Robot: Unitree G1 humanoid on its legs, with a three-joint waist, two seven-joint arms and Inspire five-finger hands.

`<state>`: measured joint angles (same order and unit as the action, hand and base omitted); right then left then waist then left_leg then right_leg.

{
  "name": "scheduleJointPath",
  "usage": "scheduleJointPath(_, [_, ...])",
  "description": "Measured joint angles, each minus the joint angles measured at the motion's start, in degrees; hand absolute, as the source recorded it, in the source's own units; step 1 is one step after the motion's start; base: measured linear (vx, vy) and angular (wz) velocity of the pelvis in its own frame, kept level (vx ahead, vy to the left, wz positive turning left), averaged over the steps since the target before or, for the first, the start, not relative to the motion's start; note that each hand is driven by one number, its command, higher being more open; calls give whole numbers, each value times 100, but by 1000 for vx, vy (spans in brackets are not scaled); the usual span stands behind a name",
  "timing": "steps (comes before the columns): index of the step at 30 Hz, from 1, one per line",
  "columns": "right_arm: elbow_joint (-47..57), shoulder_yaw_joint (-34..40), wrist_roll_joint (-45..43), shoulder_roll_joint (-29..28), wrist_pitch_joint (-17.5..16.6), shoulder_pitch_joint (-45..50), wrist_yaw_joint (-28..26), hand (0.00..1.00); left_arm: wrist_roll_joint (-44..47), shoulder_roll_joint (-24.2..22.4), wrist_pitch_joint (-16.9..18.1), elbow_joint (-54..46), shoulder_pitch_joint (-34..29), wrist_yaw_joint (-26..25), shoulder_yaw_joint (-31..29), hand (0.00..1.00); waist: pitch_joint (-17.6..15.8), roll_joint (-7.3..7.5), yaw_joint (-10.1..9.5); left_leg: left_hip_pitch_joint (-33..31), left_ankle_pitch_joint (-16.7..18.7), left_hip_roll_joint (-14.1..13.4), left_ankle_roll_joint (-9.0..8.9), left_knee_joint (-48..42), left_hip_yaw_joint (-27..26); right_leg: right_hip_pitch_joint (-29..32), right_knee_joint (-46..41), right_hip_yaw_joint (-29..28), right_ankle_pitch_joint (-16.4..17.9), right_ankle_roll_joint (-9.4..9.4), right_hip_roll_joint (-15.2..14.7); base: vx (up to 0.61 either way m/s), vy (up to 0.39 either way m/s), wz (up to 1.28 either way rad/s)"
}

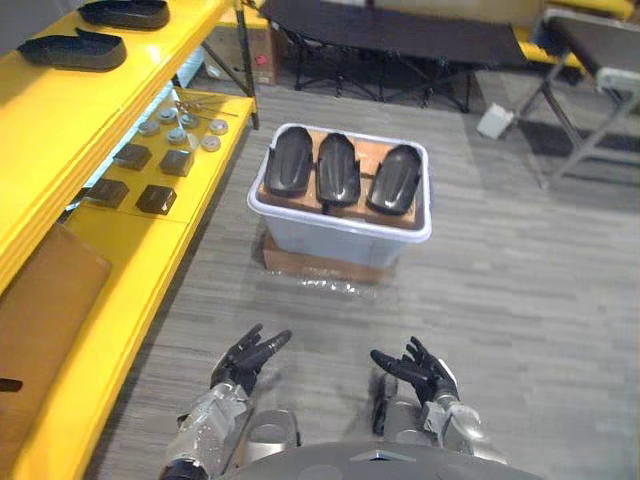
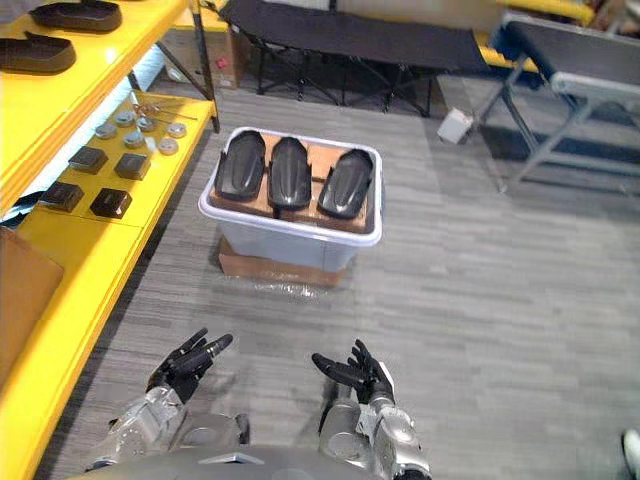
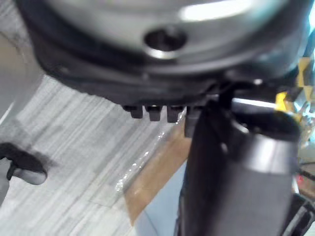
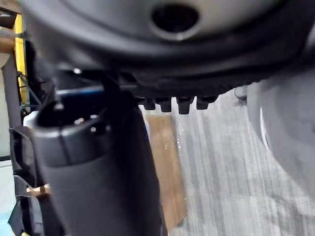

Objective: Walk over and take three plastic housings, then place them on the shelf

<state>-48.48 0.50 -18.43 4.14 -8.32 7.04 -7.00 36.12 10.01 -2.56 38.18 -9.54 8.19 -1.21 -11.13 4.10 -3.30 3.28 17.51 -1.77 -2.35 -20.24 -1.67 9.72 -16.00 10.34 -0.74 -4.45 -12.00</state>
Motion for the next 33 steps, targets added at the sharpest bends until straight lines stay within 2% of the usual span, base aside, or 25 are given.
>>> scheduleJointPath(2, [-1,29,5,140,44,15,21,100,0,-237,-22,231,-135,-52,-57,100,109,-342,11,-46,290,-440,-235,-629,26,-126,-350,274,453,142,314,356,-349,43])
scheduleJointPath(3, [74,37,6,245,80,1,22,100,-13,-400,11,238,-137,-50,-32,100,49,-504,61,-411,157,-713,-288,-1440,-152,-290,-300,431,574,221,446,368,-364,37])
scheduleJointPath(4, [150,47,5,304,113,23,20,100,-14,-441,62,202,-120,-29,-37,100,4,-583,56,-556,24,-854,-307,-1810,-270,-390,-234,481,605,262,508,266,-262,34])
scheduleJointPath(5, [195,62,4,414,201,21,16,100,-5,-516,126,171,-108,12,-46,100,-76,-685,28,-815,-203,-1105,-349,-2392,-440,-666,-10,532,602,319,616,268,-216,16])
scheduleJointPath(6, [201,80,2,452,272,22,19,100,-18,-547,132,178,-115,14,-82,100,-83,-708,28,-857,-178,-1196,-321,-2437,-622,-875,164,563,601,347,634,280,-185,15])
scheduleJointPath(7, [211,126,2,485,304,24,21,100,-30,-554,117,192,-122,17,-83,100,-65,-738,62,-846,-118,-1228,-281,-2229,-847,-1073,327,584,606,352,614,286,-138,7])
scheduleJointPath(9, [406,291,-2,503,298,64,133,100,-58,-567,143,185,-119,90,-30,100,-61,-751,107,-894,-128,-1289,-336,-1233,-1088,-1451,710,669,568,282,540,284,-77,5])
scheduleJointPath(11, [571,367,-7,511,290,96,193,100,-99,-563,169,174,-117,123,24,100,-63,-745,145,-897,-410,-1278,-352,-527,-1095,-1527,764,711,598,200,487,212,17,-2])
scheduleJointPath(12, [739,385,-7,530,265,139,270,100,-244,-561,162,177,-119,139,74,100,-42,-779,197,-877,-783,-1283,-333,-144,-1163,-1559,774,722,640,135,472,237,137,-5])
scheduleJointPath(13, [1089,442,-47,535,250,270,418,100,-640,-569,162,175,-102,174,219,100,11,-863,291,-836,-1435,-1262,-321,280,-1314,-1562,750,718,705,-3,463,276,189,-3])
scheduleJointPath(14, [1182,484,-50,519,231,312,471,100,-779,-539,161,178,-61,206,312,100,11,-829,343,-772,-1348,-1243,-370,377,-1410,-1562,710,711,735,-66,403,292,235,2])
scheduleJointPath(16, [1716,499,-39,255,228,548,599,100,-995,-383,133,-63,126,273,671,100,27,-438,370,-674,-1423,-838,-260,779,-1625,-1472,770,767,656,-243,50,235,188,-7])
scheduleJointPath(18, [2143,488,-24,77,231,774,654,100,-981,-248,114,-406,189,387,931,100,40,-255,374,-586,-1434,-649,-226,973,-1744,-1476,880,823,561,-389,-105,172,124,-11])
scheduleJointPath(21, [2711,438,8,2,248,1003,716,100,-857,-104,107,-1014,189,501,1050,100,72,-225,384,-220,-1437,-488,-192,1302,-2031,-1525,904,798,494,-482,-238,114,108,-36])
scheduleJointPath(26, [3594,793,11,63,502,1144,860,100,-664,63,109,-1170,213,501,1103,100,168,-349,571,48,-1533,-492,-206,1678,-2319,-1487,1012,646,422,-423,-169,12,3,-30])
scheduleJointPath(31, [4438,1874,-78,575,726,1350,699,100,-624,45,95,-1141,-143,558,1267,100,222,-253,662,223,-1605,-493,-226,1998,-2507,-1462,1151,476,263,-400,-76,-18,11,-24])
scheduleJointPath(33, [4407,2226,-257,790,893,1222,769,100,-622,98,82,-1027,-241,608,1269,100,240,-114,678,309,-1705,-473,-211,2120,-2560,-1444,1158,469,225,-396,-79,-31,35,-13])
